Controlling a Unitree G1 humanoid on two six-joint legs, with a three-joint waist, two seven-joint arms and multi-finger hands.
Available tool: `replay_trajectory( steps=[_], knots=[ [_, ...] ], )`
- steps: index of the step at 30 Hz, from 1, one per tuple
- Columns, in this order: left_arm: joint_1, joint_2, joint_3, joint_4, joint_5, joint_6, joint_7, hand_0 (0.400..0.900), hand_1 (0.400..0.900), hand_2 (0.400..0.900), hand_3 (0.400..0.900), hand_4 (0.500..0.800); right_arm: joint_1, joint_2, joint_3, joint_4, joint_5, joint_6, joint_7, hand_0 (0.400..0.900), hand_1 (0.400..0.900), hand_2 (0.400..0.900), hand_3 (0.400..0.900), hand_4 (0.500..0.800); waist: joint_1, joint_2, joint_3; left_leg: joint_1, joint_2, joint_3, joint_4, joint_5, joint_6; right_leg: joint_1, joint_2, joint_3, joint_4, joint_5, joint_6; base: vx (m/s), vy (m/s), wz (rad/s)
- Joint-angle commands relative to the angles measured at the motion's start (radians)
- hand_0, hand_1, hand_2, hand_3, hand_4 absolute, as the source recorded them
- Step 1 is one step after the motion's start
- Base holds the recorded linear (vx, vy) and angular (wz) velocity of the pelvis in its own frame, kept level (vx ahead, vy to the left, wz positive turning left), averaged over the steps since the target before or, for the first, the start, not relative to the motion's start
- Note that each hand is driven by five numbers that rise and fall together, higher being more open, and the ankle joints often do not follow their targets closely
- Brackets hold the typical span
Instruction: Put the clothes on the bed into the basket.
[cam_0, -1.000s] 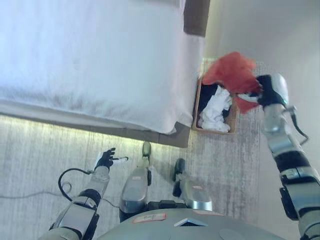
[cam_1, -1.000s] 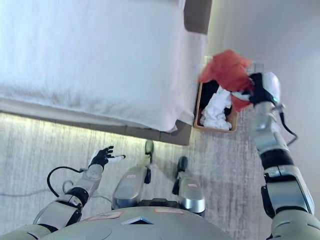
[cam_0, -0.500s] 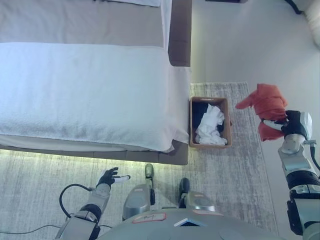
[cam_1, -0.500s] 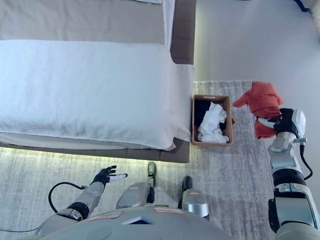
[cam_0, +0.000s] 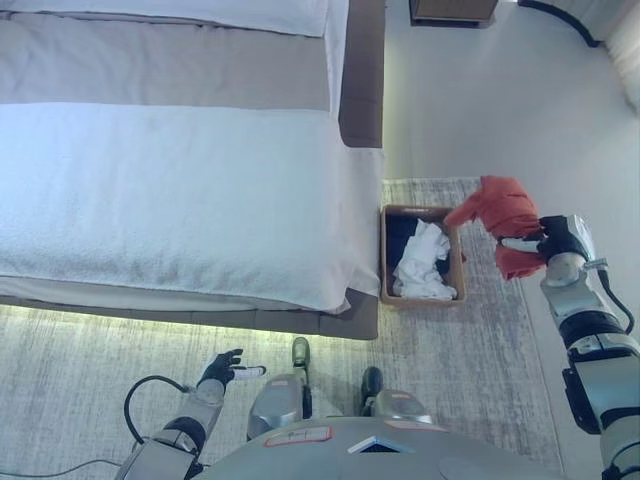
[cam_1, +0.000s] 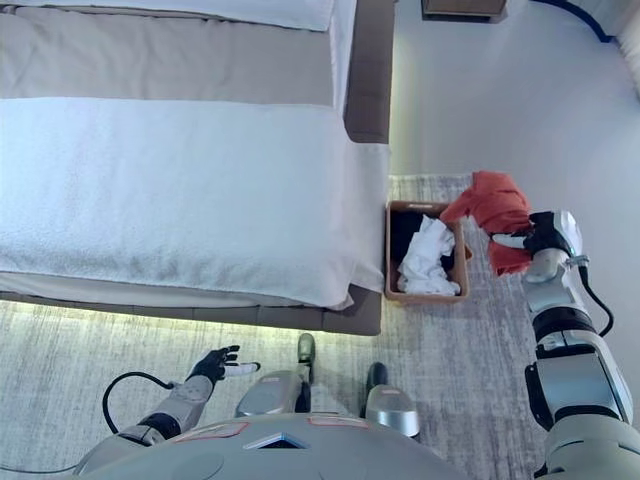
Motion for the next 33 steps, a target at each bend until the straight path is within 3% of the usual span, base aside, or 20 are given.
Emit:
replay_trajectory(
  steps=[1,4,5,6,23,33],
  knots=[
    [-0.031,0.016,-0.033,0.054,0.022,-0.017,0.002,0.9,0.9,0.9,0.9,0.8,-0.157,-0.036,0.058,0.063,0.004,-0.061,-0.026,0.4,0.4,0.4,0.4,0.5,0.024,-0.058,-0.059,0.021,0.014,-0.051,-0.004,-0.087,-0.025,0.003,-0.029,0.025,0.035,-0.042,0.021,0.0,-0.007,0.04],
    [-0.034,0.013,-0.04,0.057,0.025,-0.016,0.002,0.9,0.9,0.9,0.9,0.8,-0.185,-0.027,0.078,0.094,0.01,-0.063,-0.02,0.4,0.4,0.4,0.4,0.5,0.026,-0.061,-0.059,0.017,0.014,-0.054,-0.004,-0.087,-0.024,0.002,-0.03,0.023,0.033,-0.041,0.02,0.0,0.001,0.01],
    [-0.034,0.013,-0.041,0.057,0.025,-0.017,0.002,0.9,0.9,0.9,0.9,0.8,-0.194,-0.025,0.083,0.106,0.012,-0.061,-0.019,0.618,0.618,0.618,0.618,0.631,0.027,-0.061,-0.059,0.017,0.013,-0.053,-0.004,-0.087,-0.024,0.002,-0.03,0.023,0.032,-0.04,0.02,0.0,0.002,0.04],
    [-0.035,0.014,-0.045,0.058,0.025,-0.017,0.002,0.9,0.9,0.9,0.9,0.8,-0.207,-0.023,0.093,0.137,0.011,-0.058,-0.015,0.9,0.9,0.9,0.9,0.8,0.029,-0.063,-0.06,0.017,0.012,-0.054,-0.004,-0.088,-0.025,0.004,-0.03,0.021,0.031,-0.04,0.02,0.01,0.001,0.04],
    [-0.034,0.01,-0.036,0.071,0.027,-0.015,0.009,0.9,0.9,0.9,0.9,0.8,-0.204,0.003,0.087,0.121,0.022,-0.06,-0.021,0.9,0.9,0.9,0.9,0.8,0.028,-0.065,-0.067,0.027,0.008,-0.057,-0.004,-0.097,-0.021,0.014,-0.033,0.023,0.031,-0.041,0.021,0.0,0.0,0.0],
    [-0.016,0.017,-0.041,0.03,0.007,-0.02,-0.006,0.9,0.9,0.9,0.9,0.8,-0.194,0.0,0.087,0.131,0.02,-0.061,-0.017,0.9,0.9,0.9,0.9,0.8,0.029,-0.06,-0.067,0.029,0.008,-0.06,-0.004,-0.097,-0.02,0.014,-0.033,0.02,0.034,-0.042,0.021,0.0,0.0,0.0]
  ],
)
